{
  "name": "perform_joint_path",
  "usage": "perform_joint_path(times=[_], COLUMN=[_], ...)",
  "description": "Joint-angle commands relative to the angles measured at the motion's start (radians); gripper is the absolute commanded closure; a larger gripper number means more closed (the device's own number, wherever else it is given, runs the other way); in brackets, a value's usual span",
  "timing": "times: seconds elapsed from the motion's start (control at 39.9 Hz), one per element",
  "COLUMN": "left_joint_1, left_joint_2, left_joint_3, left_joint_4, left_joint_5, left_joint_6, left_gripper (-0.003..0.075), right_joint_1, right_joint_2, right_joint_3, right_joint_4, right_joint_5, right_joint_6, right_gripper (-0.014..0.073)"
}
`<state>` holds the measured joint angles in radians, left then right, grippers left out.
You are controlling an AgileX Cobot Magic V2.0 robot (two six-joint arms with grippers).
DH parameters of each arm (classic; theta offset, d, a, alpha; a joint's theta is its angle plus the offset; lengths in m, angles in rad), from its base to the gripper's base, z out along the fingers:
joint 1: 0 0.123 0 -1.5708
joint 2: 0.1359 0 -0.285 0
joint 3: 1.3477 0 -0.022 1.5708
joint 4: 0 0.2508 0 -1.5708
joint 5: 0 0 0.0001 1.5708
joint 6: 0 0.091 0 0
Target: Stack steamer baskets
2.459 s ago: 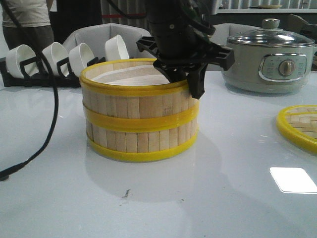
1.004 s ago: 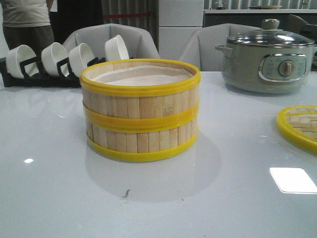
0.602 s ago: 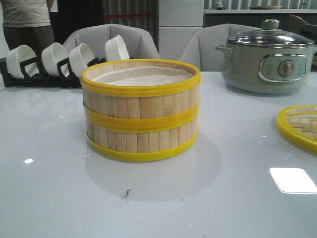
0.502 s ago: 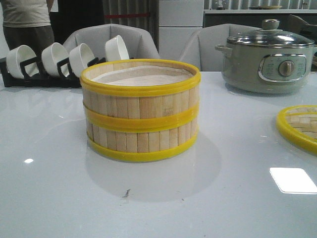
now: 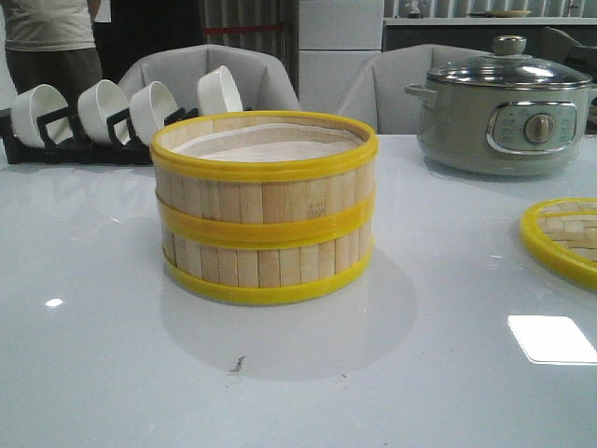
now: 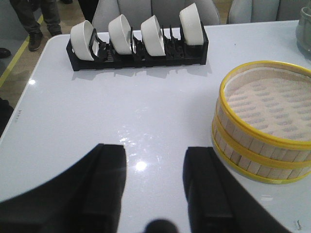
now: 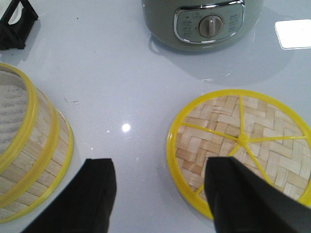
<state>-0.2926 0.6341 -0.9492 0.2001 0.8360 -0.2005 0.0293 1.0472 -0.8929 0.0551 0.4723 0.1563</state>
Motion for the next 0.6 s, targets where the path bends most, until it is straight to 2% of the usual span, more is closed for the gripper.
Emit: perform_joint_path(times=[0.0,0.1,0.13,0.18,0.58], left_joint_1=[-0.007,-0.007,-0.007,-0.007,-0.007], left_joint_2=[0.001,0.001,0.001,0.001,0.001], left_joint_3=[-0.027,-0.027,-0.027,-0.027,-0.027], left_joint_4=[0.013,0.013,0.013,0.015,0.013], left_joint_5=[-0.095,-0.097,-0.099,-0.103,-0.103], left_joint_6=[-0.029,-0.032,-0.032,-0.032,-0.033], left_gripper=[0.0441,0.0635,0.0647,0.0613,0.0633], right_joint_1=[0.002,0.002,0.002,0.002,0.002], right_joint_2=[-0.013,-0.013,-0.013,-0.013,-0.013], right_joint_3=[-0.038,-0.038,-0.038,-0.038,-0.038], right_joint_4=[0.004,0.004,0.004,0.004,0.004], right_joint_5=[-0.067,-0.067,-0.067,-0.067,-0.069], right_joint_6=[-0.002,-0.002,-0.002,-0.002,-0.002], right_gripper=[0.009,0.009,0.009,0.009,0.009])
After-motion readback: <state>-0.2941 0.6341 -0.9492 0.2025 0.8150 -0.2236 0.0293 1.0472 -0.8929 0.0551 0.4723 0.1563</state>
